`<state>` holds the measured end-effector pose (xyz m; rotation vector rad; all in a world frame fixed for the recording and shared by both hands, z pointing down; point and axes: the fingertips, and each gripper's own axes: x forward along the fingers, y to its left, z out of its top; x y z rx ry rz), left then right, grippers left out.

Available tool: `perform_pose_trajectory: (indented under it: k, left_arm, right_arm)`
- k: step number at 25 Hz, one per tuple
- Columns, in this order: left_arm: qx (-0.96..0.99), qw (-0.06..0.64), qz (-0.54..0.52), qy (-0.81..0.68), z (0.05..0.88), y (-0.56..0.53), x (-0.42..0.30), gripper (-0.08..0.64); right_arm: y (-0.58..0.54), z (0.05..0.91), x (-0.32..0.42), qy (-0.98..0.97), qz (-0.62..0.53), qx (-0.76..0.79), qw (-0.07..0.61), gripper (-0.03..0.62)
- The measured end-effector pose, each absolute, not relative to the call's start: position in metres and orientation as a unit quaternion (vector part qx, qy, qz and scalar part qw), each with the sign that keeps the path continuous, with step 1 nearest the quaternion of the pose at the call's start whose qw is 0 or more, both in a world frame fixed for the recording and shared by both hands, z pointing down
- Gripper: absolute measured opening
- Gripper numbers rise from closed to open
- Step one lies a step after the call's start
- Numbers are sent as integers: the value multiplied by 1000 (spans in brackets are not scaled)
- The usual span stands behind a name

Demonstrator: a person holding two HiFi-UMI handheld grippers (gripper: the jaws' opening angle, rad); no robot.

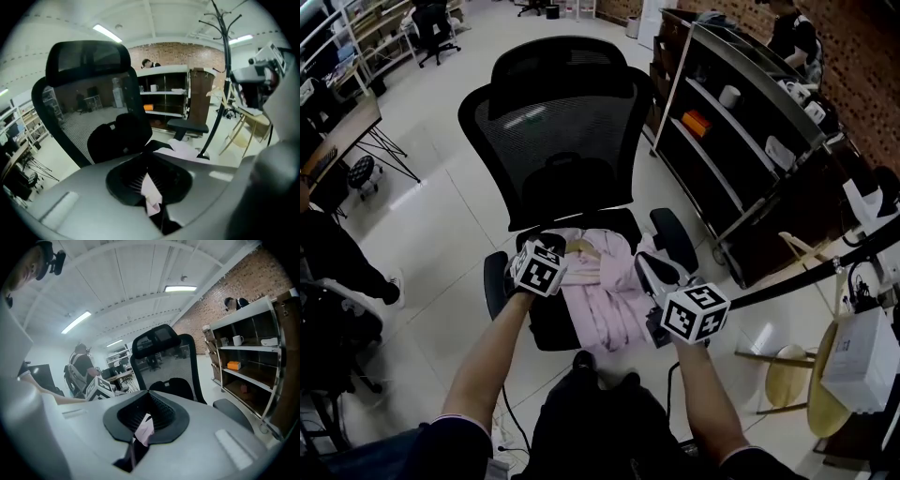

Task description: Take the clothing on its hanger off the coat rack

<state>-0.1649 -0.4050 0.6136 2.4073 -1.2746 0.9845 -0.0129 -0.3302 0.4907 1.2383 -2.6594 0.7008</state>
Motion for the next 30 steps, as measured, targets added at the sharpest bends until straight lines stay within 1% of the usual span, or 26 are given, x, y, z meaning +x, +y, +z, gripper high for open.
perform_pose_trajectory:
  k: [3,8,16,21,30]
  left_arm:
    - [837,133,270,-457,568,-386,-161,11]
    - [852,115,180,-478,498,-354,-149,11]
    - [870,94,81,-477,416,-300,-120,11]
    - [871,98,38,-481,392,-278,-111,11]
    - [871,105,20,-479,384,-261,-102,11]
  right_arm:
    - [-325,474,-15,-890,215,399,55,2]
    - [-319,440,-20,-907,177,379,39,2]
    - [-300,394,-29,-931,125,344,18,2]
    - [-289,387,-34,-937,109,330,18,2]
    - [-279,380,-36,-940,94,327,17,0]
